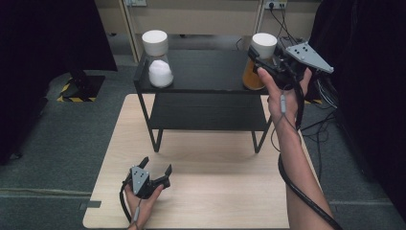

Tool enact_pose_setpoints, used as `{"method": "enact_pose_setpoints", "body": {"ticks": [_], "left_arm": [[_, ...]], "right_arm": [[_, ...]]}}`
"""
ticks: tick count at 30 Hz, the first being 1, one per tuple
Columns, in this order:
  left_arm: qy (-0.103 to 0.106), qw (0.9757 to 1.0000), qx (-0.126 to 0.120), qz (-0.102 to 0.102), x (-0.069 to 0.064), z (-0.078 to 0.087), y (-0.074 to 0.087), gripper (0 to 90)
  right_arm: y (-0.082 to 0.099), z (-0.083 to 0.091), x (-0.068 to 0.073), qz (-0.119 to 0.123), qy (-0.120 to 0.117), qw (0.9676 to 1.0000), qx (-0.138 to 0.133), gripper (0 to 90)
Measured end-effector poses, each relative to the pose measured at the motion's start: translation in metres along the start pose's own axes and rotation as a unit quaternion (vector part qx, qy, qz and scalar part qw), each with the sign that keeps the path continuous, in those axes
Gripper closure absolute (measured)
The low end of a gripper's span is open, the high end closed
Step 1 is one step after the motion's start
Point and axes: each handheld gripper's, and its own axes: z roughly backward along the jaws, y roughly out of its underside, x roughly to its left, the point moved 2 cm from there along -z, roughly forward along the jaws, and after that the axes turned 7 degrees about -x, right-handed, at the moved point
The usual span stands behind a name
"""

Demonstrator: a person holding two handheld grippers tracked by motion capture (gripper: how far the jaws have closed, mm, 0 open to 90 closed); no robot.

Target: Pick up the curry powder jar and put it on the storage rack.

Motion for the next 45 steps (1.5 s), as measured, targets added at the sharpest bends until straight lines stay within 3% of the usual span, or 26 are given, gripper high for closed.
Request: {"method": "enact_pose_setpoints", "body": {"ticks": [3,9,19,45], "left_arm": [[0.0,1.0,0.0,0.0,0.0,0.0,0.0,6.2],[0.0,1.0,0.0,-0.001,0.0,0.0,0.0,6.2],[-0.002,1.0,-0.002,0.001,0.0,0.0,0.0,6.2],[-0.004,1.0,-0.004,0.0,-0.001,0.001,0.001,6.1]], "right_arm": [[0.001,0.0,-0.003,-0.009,-0.006,0.9999,-0.003,30.2],[-0.002,0.004,-0.003,-0.016,-0.008,0.9998,-0.002,0.8],[-0.002,0.021,-0.004,0.008,-0.036,0.9993,-0.006,0.6],[0.023,0.07,-0.001,0.029,-0.052,0.9982,-0.007,0.6]]}}
